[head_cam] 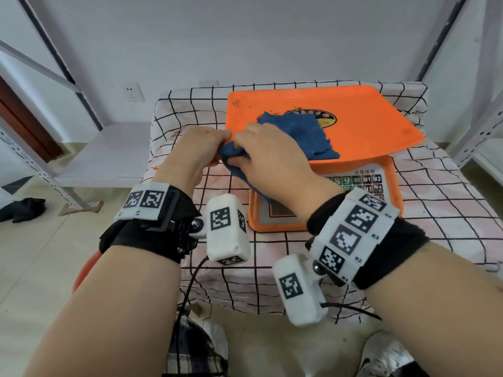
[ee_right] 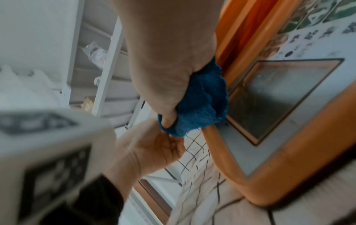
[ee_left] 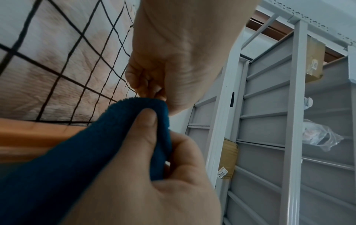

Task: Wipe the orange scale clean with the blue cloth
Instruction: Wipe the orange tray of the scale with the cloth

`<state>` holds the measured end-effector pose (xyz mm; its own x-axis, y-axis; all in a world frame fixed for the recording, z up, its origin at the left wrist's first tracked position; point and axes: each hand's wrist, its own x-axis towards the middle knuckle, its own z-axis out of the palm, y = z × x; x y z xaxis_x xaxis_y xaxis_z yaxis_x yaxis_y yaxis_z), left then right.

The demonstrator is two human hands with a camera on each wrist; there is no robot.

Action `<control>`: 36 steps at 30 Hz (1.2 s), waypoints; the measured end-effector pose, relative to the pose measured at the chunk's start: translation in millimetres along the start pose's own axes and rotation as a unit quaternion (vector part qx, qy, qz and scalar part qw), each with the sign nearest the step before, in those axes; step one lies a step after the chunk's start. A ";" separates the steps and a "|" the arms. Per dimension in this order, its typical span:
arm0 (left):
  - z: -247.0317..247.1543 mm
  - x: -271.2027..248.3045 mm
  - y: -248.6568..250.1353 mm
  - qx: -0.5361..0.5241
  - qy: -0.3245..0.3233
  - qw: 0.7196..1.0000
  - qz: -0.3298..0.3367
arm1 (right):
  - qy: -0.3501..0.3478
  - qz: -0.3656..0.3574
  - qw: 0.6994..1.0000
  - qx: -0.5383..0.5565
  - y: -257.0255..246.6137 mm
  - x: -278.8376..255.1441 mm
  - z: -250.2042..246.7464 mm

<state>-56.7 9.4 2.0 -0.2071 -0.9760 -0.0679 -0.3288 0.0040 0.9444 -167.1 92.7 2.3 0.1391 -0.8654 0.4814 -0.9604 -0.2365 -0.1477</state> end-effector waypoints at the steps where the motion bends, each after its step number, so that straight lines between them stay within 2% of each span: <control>1: 0.1 -0.9 0.3 0.007 0.006 1.000 0.004 | -0.018 0.008 1.000 0.014 3.4 -0.6 -3.9; 8: 1.7 -6.7 0.4 -0.005 0.017 1.000 0.018 | -0.072 0.037 0.989 0.122 33.9 -14.2 -30.4; 12: -3.1 -4.8 7.5 0.058 0.010 0.998 0.024 | -0.109 0.052 0.970 0.210 46.0 -24.4 -53.7; 14: -4.9 -4.3 12.4 0.103 0.044 0.991 0.066 | -0.062 0.118 0.943 0.304 53.1 -26.7 -64.9; 16: -3.6 -7.1 20.2 0.132 0.064 0.977 0.156 | 0.035 0.191 0.938 0.286 69.3 -27.2 -71.3; 17: -0.9 -11.0 25.2 0.141 0.046 0.967 0.207 | 0.059 0.227 0.944 0.234 80.3 -27.6 -72.3; 18: 2.3 -16.5 31.5 0.151 0.013 0.958 0.244 | 0.055 0.262 0.947 0.179 90.6 -28.1 -73.2; 21: 17.2 -31.0 49.0 0.216 -0.085 0.926 0.299 | -0.070 0.344 0.935 0.056 105.0 -32.8 -75.9; 24: 31.2 -32.4 62.4 0.280 -0.166 0.893 0.310 | -0.131 0.339 0.931 0.024 99.1 -32.8 -81.3; 27: 37.9 -30.3 67.3 0.355 -0.246 0.861 0.270 | -0.111 0.328 0.937 0.042 92.2 -30.6 -84.8; 30: 37.8 -33.1 71.1 0.354 -0.229 0.857 0.295 | -0.046 0.331 0.942 0.028 88.3 -32.4 -92.7; 32: 36.1 -38.6 73.7 0.341 -0.232 0.856 0.311 | -0.091 0.328 0.940 -0.001 85.4 -36.9 -96.9; 34: 35.8 -43.5 74.6 0.351 -0.260 0.845 0.308 | -0.152 0.330 0.932 0.016 80.9 -44.4 -95.0; 36: 37.5 -45.8 73.8 0.375 -0.263 0.833 0.311 | -0.160 0.331 0.928 0.056 74.5 -49.6 -89.1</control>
<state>-106.0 62.6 62.7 -0.8617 -0.5057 0.0417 -0.4503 0.8000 0.3965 -267.1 157.4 44.4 -0.3910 -0.9200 -0.0259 -0.8319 0.3653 -0.4178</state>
